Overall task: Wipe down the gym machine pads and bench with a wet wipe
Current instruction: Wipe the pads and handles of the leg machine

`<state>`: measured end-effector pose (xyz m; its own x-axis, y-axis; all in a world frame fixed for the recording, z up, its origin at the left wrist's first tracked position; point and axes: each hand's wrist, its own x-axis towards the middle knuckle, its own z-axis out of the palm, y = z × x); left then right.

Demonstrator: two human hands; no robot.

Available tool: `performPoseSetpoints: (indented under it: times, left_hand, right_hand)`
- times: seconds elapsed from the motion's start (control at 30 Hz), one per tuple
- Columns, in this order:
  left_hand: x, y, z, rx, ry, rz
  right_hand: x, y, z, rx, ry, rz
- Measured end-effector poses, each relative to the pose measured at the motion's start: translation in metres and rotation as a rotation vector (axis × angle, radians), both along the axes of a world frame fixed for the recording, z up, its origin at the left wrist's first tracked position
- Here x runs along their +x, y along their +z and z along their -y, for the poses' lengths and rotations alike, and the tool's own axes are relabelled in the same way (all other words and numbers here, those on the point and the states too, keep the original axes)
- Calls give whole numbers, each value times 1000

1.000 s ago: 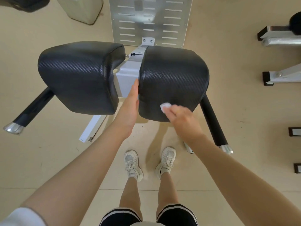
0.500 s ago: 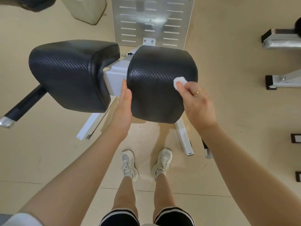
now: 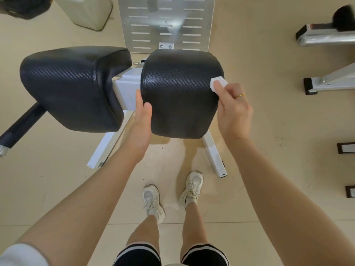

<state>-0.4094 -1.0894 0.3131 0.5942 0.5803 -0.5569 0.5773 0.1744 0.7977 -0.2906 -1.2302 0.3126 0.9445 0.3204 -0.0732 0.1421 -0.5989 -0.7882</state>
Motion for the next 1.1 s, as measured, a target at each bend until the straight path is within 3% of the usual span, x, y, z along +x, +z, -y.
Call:
performPoseSetpoints:
  times: [0.23, 0.33, 0.4, 0.47, 0.63, 0.7, 0.83, 0.9, 1.0, 1.1]
  left_hand:
    - [-17, -12, -13, -5, -118, 14]
    - [-20, -12, -19, -99, -86, 61]
    - [-23, -17, -23, -135, -86, 80]
    - [-25, -24, -25, -112, -137, 118]
    - [-33, -38, -34, -54, -225, 147]
    - [-33, -40, -34, -42, -255, 145]
    - [-33, -44, -39, -51, -241, 125]
    - [-34, -45, -40, -67, -256, 125]
    - [-36, -45, -42, -91, -284, 122]
    - [-38, -43, -44, -125, -314, 122]
  right_hand:
    - [-52, -35, -18, -40, 45, 6]
    - [-81, -53, -35, -104, -35, 79]
    - [-101, -63, -55, -28, -122, 86]
    - [-118, -74, -80, 109, -74, 33]
    - [-144, -90, -98, 98, -6, 2]
    - [-131, -101, -75, 109, -125, -26]
    - [-105, -107, -26, -21, -634, 113]
    - [-102, -106, -31, 18, -749, 60]
    - [-116, -99, -58, 119, -735, -67]
    - [-140, -88, -84, 125, -533, -212]
